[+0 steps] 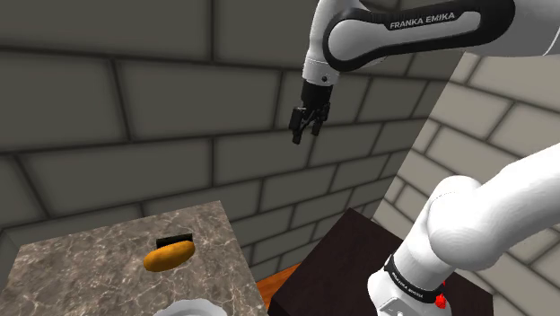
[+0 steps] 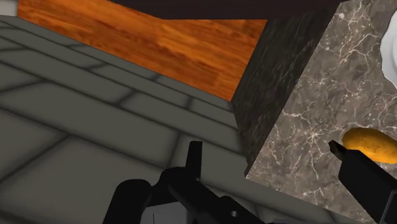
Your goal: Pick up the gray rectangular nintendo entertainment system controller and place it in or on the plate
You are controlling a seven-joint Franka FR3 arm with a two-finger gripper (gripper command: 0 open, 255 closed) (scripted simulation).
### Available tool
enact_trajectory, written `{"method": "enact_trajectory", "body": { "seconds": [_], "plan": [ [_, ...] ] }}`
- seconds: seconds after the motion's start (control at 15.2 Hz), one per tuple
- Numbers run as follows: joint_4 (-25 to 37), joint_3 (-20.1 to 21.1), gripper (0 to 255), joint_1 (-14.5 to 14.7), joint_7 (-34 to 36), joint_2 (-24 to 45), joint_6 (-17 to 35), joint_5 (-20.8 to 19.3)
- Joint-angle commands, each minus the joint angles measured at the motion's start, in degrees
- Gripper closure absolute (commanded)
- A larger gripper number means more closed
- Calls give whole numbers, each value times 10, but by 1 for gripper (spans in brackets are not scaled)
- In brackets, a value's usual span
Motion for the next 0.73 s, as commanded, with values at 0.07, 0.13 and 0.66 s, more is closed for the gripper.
{"method": "enact_trajectory", "body": {
  "seconds": [0.07,0.13,0.66],
  "plan": [
    [17,5,0,11,-7,61,40,10],
    [21,7,0,15,-9,80,53,13],
    [80,27,0,44,-26,238,141,36]
  ]
}}
